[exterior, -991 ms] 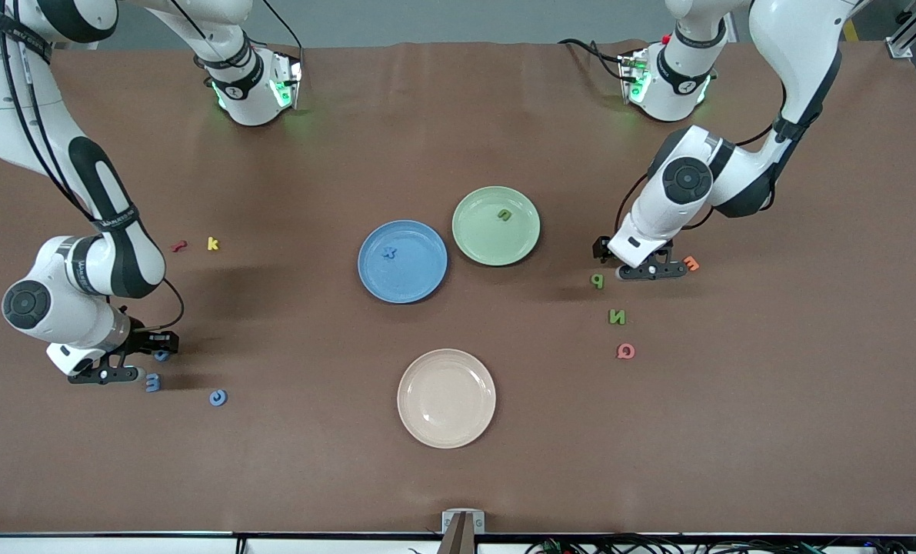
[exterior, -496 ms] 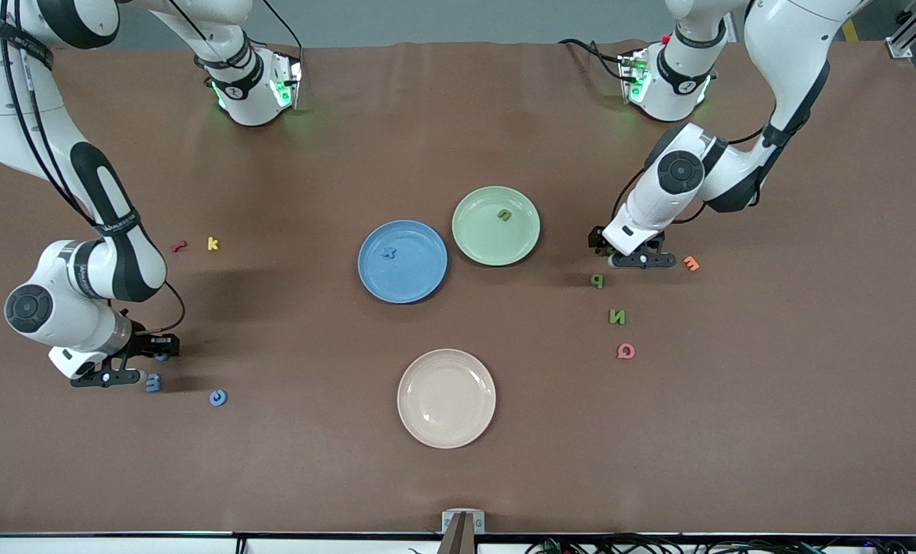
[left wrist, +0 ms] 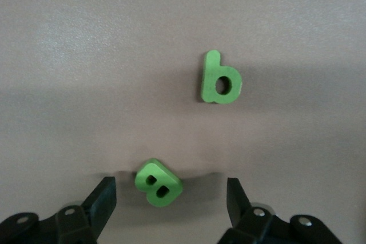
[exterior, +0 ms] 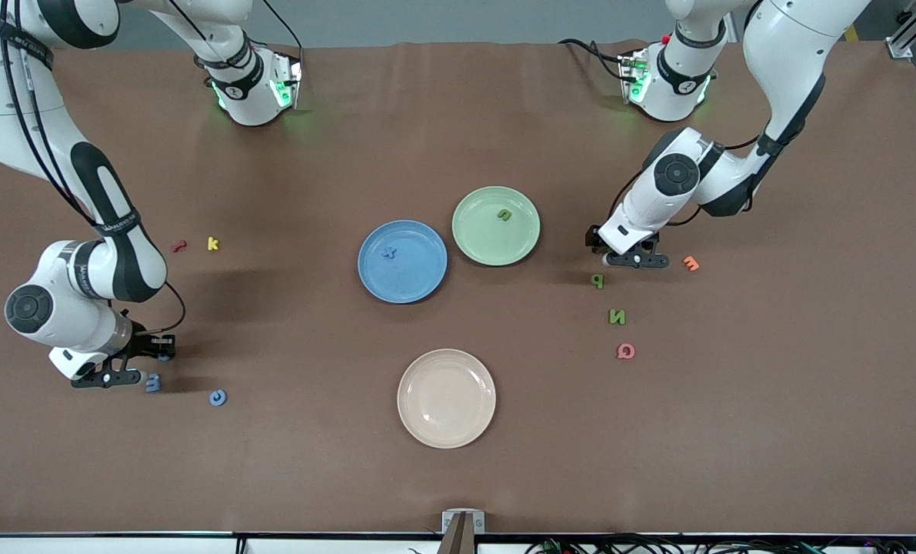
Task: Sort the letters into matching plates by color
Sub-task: 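Grasp the blue a with the right gripper while the left gripper grasps the green B, then carry the blue a to the blue plate and open the right gripper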
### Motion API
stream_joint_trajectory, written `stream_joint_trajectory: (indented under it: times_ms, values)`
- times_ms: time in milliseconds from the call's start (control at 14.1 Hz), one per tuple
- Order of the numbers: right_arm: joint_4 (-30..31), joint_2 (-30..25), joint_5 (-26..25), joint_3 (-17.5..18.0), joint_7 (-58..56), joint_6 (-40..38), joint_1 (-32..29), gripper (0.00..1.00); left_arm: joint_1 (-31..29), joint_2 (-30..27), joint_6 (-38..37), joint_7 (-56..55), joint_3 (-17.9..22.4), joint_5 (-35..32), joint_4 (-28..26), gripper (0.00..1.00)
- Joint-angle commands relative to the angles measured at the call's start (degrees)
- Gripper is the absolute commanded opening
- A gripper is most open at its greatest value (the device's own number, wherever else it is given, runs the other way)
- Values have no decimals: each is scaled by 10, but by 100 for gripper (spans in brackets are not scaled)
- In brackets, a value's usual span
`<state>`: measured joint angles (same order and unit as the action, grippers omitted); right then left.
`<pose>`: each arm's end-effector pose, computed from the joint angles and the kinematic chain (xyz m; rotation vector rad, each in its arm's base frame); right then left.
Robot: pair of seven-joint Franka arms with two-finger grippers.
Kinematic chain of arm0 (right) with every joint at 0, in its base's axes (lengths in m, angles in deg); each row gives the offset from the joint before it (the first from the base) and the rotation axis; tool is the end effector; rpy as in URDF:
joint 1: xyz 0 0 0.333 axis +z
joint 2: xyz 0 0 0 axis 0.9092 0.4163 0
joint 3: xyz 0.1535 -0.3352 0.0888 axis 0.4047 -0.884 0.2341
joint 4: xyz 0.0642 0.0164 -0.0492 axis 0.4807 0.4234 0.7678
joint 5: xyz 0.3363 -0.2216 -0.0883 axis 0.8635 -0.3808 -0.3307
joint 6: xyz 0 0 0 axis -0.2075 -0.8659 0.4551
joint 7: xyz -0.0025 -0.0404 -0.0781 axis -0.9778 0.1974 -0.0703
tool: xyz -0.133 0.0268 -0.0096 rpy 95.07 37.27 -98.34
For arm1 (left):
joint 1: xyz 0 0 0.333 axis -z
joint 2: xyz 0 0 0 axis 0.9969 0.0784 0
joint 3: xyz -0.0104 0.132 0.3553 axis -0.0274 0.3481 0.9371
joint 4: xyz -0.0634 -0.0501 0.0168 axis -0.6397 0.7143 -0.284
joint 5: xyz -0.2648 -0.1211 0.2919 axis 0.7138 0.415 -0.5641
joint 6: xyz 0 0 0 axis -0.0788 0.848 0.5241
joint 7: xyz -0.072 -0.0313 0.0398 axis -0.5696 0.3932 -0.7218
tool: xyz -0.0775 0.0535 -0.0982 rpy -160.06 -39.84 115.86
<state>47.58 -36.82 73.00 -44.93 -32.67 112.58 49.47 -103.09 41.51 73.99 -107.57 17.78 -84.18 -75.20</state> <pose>0.7063 -0.1207 0.1834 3.1034 0.1259 -0.0162 0.4578 -0.1844 0.1879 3.1130 -0.1080 -0.0650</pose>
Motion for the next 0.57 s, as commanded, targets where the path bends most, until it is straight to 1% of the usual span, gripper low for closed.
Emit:
stream_joint_trajectory:
  times_ms: [0,71,212,283,354,425,496]
  values:
    - [-8,-19,-4,17,27,-51,2,0,-22,13,13,-7,-5,-38,2,83]
    - [-8,-44,-4,36,65,-104,4,0,-22,18,15,-8,-4,-42,2,81]
    - [7,-94,-1,88,149,-162,-1,0,-23,19,16,-8,-4,-42,3,76]
    - [25,-124,19,112,196,-174,0,0,-22,19,16,-8,-4,-42,4,74]
    - [43,-153,42,127,230,-181,3,0,-22,20,16,-9,-4,-42,6,71]
    - [66,-184,65,147,269,-186,7,0,-22,20,16,-9,-4,-43,6,67]
    - [86,-212,79,169,317,-187,14,0,-22,20,16,-11,-4,-42,7,61]
